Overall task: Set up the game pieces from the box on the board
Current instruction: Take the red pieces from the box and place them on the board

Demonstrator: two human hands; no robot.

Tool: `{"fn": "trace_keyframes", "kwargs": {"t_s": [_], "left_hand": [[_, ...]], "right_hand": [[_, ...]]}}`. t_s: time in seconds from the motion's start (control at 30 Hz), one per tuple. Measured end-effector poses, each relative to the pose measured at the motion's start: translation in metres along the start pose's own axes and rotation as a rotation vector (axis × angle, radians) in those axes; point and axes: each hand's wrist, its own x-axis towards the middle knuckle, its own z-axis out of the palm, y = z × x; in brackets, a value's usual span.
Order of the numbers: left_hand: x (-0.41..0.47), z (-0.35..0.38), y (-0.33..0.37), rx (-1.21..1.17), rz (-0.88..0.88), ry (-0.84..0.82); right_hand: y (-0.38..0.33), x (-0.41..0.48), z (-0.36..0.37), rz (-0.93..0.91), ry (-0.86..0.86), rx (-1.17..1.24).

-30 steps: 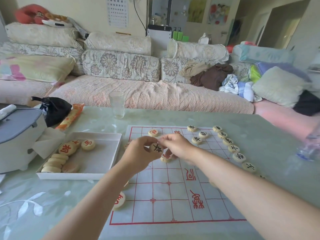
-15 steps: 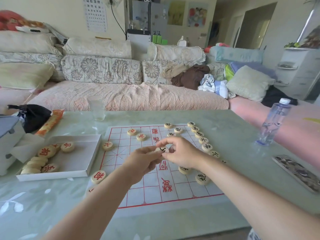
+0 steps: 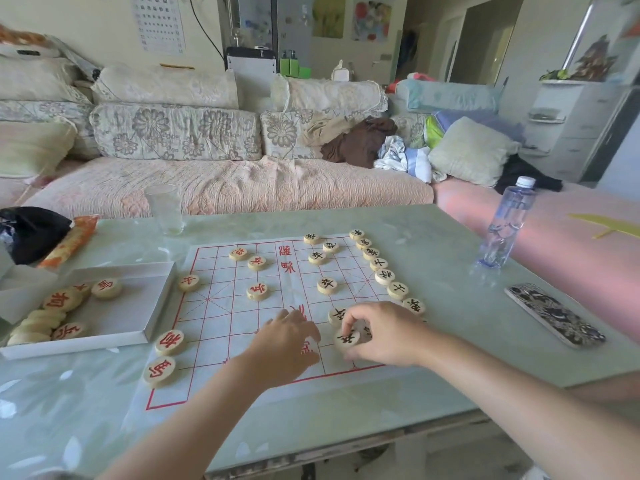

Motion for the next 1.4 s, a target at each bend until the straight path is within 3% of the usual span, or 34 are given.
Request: {"fn": "trace_keyframes", "kwargs": {"t_s": [0.23,0.63,1.0,1.4], "left_hand": [[-0.004,0.003,-0.001,0.005,0.016,-0.028],[-0.010,-0.008,-0.025,-0.130,0.023,0.112],[-0.044,-0.059,-0.122,-0.104,-0.252,0.304],[-0.129,-0.105,-0.246,0.065,-0.631,0.437]], "right_hand": [[0.014,-0.011,0.017,-0.098,-0.120,-0.125],[-0.032,0.016,0.025,-0.135,-0.013,0.028],[-0.138,0.106,0.059,-0.192,-0.036,0.266],[-0.277,0.194,0.127,-0.339,-0.106,0.195]]}}
